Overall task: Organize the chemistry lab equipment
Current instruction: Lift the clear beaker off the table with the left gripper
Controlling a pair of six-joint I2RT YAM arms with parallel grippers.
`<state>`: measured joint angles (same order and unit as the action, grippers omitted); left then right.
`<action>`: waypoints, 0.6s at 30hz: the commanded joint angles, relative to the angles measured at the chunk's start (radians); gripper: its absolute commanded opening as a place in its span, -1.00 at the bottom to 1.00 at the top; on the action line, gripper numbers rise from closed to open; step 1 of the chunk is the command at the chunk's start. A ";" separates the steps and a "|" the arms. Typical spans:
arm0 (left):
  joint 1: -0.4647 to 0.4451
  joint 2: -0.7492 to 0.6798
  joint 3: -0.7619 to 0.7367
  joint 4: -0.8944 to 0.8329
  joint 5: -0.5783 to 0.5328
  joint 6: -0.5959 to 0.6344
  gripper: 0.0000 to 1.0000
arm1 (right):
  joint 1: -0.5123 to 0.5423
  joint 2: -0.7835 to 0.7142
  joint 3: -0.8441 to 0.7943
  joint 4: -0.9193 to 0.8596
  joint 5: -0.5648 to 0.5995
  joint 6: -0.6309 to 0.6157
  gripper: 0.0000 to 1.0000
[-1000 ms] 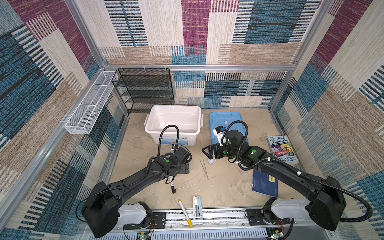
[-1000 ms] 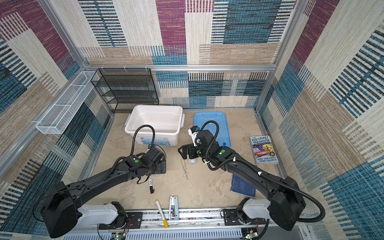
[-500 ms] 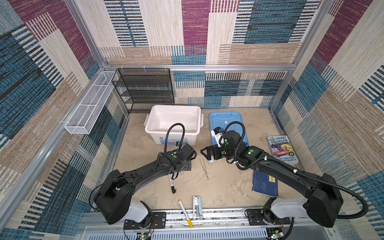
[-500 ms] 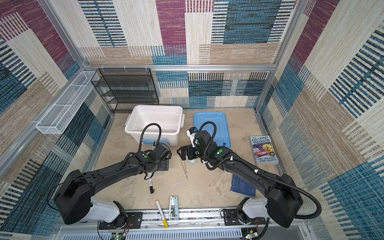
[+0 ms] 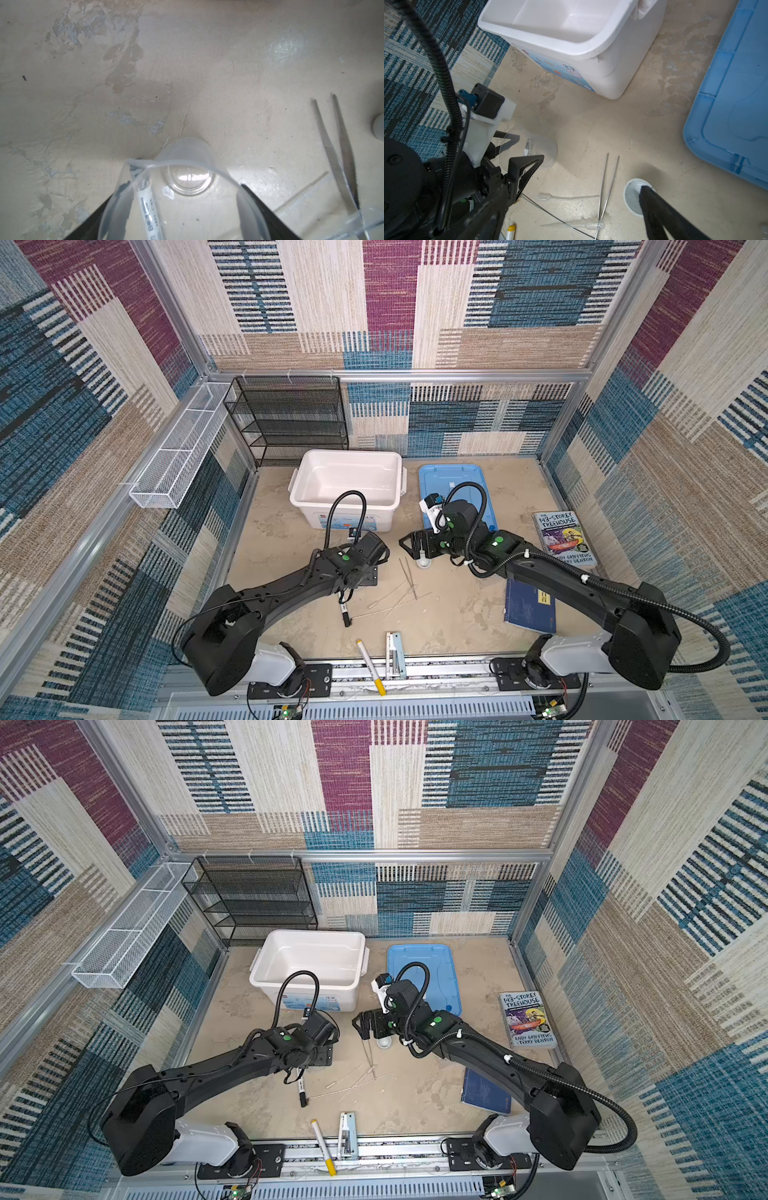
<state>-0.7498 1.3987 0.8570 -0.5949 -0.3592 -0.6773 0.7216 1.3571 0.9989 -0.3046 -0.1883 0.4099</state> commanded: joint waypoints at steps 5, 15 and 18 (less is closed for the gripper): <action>0.011 -0.024 0.002 0.019 0.007 -0.029 0.48 | 0.004 0.011 0.019 0.029 -0.015 -0.003 1.00; 0.018 -0.186 0.065 -0.093 -0.042 -0.011 0.36 | 0.003 -0.026 0.037 0.090 -0.071 0.022 1.00; 0.037 -0.235 0.146 -0.162 -0.035 0.036 0.36 | 0.004 -0.030 0.076 0.101 -0.069 0.027 0.99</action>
<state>-0.7246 1.1927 0.9501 -0.6750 -0.3676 -0.6792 0.7254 1.3350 1.0447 -0.2691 -0.2382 0.4175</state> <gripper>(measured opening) 0.680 0.998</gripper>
